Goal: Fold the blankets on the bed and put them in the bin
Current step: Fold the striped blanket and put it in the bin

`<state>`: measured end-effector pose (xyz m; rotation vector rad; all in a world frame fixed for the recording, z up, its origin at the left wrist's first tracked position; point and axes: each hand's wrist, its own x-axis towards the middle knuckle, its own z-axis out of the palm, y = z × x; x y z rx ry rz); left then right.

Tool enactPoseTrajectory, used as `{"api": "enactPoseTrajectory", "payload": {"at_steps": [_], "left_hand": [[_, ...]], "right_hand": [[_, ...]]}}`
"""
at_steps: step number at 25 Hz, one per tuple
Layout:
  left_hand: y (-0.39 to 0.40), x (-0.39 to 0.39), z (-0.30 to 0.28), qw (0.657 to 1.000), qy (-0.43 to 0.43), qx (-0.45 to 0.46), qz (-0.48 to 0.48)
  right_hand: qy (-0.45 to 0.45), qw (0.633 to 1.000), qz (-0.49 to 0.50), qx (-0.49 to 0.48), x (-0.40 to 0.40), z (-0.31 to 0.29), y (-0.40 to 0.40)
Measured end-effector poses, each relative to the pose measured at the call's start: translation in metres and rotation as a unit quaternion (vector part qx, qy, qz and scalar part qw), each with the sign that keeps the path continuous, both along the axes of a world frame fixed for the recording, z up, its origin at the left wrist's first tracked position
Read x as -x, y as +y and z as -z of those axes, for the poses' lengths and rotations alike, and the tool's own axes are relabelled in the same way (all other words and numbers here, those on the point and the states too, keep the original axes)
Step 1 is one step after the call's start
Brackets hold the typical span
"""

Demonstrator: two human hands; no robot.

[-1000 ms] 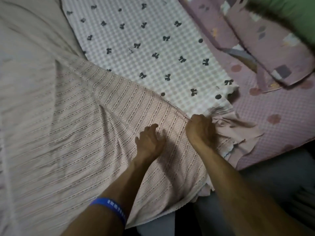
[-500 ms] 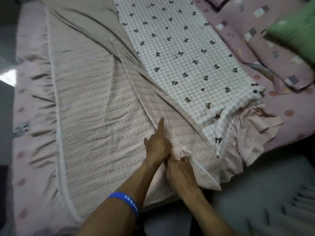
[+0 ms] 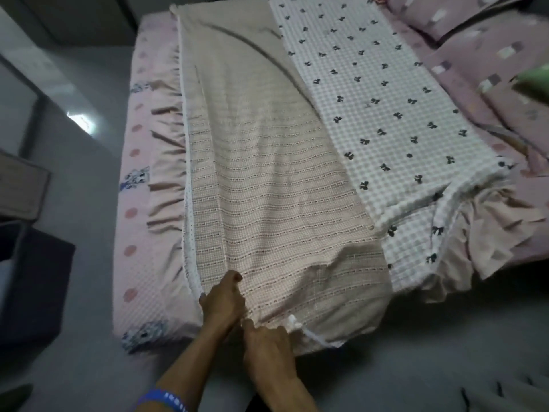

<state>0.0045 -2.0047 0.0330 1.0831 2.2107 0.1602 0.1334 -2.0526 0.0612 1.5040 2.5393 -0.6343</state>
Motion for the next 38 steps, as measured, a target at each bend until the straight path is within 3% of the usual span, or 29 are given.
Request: {"api": "enactPoseTrajectory", "payload": {"at_steps": [7,11,14,18,19,21,23,26,29,31,35,38], "left_hand": [[-0.063,0.062,0.026,0.997,0.042,-0.034,-0.062],[-0.068,0.084,0.06,0.997,0.012,-0.034,-0.073],[-0.063,0.084,0.083,0.997,0.006,-0.022,-0.08],[-0.064,0.079,0.124,0.999,0.029,-0.033,-0.016],[-0.066,0.075,0.133,0.997,0.009,-0.053,-0.048],[-0.064,0.066,0.144,0.972,-0.057,-0.106,-0.202],[-0.06,0.065,0.153,0.945,-0.058,-0.115,-0.301],[-0.055,0.061,0.158,0.956,0.018,-0.095,-0.277],[-0.056,0.048,0.158,0.966,0.059,-0.067,-0.244],[-0.055,0.035,0.155,0.965,0.063,-0.083,-0.241],[-0.071,0.042,0.151,0.953,0.048,-0.098,-0.283],[-0.089,0.053,0.142,0.948,-0.004,-0.123,-0.293]], "right_hand": [[0.051,0.997,0.003,0.06,0.027,0.037,-0.066],[-0.008,0.992,0.1,0.081,-0.006,0.072,-0.029],[-0.033,0.978,0.203,0.045,-0.035,0.099,0.014],[-0.103,0.97,0.221,-0.003,-0.069,0.128,0.074],[-0.111,0.967,0.229,0.0,-0.08,0.133,0.086],[-0.112,0.961,0.252,0.013,-0.107,0.144,0.106],[-0.1,0.953,0.284,0.03,-0.135,0.154,0.123],[-0.089,0.96,0.266,0.013,-0.173,0.166,0.151],[-0.039,0.92,0.387,0.046,-0.194,0.178,0.172],[0.01,0.895,0.441,0.061,-0.2,0.182,0.172],[0.086,0.898,0.424,0.084,-0.221,0.175,0.157],[0.089,0.894,0.409,0.162,-0.245,0.163,0.151]]}}
